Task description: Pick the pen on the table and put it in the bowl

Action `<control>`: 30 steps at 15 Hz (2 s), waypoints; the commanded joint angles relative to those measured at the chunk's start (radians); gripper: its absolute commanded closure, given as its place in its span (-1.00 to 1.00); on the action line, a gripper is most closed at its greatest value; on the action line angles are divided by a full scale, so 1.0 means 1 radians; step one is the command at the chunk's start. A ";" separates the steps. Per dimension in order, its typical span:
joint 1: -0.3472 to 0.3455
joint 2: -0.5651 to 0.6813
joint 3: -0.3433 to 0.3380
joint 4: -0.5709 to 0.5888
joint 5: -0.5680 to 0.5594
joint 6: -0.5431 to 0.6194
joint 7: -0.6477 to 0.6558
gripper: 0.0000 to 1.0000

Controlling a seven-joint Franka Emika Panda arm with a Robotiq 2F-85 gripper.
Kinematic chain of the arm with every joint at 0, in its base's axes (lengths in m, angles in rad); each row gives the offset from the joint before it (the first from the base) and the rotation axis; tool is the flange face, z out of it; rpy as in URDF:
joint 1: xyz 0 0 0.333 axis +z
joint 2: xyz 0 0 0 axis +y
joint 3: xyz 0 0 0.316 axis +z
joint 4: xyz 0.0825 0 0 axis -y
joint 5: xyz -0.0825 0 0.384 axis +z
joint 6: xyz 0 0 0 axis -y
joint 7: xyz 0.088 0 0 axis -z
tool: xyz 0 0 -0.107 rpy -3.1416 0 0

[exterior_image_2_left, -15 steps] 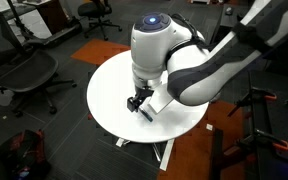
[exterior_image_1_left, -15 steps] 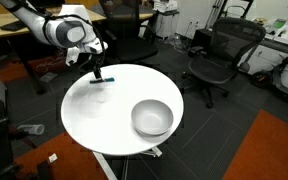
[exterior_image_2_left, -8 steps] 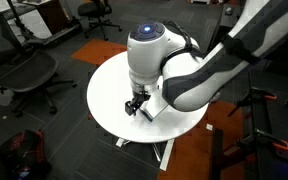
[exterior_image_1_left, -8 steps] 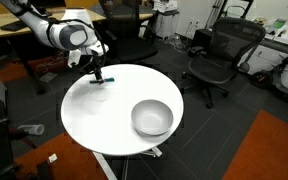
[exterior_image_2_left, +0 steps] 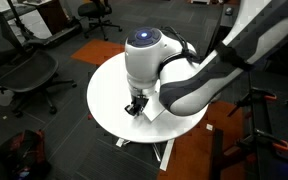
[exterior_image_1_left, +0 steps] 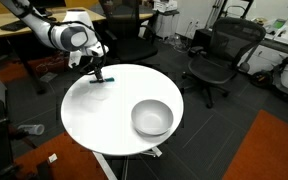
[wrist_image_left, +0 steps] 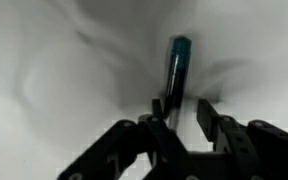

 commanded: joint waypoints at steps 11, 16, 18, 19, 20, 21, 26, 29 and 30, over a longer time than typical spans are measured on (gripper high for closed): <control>0.011 -0.171 0.005 -0.077 0.047 -0.099 -0.041 0.91; 0.002 -0.324 -0.004 -0.134 0.014 -0.199 -0.014 0.91; -0.008 -0.376 -0.008 -0.154 -0.001 -0.234 -0.002 0.91; -0.015 -0.403 -0.011 -0.166 -0.010 -0.249 0.004 0.91; -0.021 -0.424 -0.014 -0.177 -0.021 -0.261 0.011 0.91; -0.031 -0.447 -0.018 -0.189 -0.031 -0.269 0.015 0.91; -0.103 -0.544 -0.022 -0.240 -0.069 -0.289 0.004 0.91; -0.156 -0.595 -0.023 -0.261 -0.082 -0.292 -0.018 0.91; -0.174 -0.609 -0.023 -0.263 -0.082 -0.293 -0.029 0.91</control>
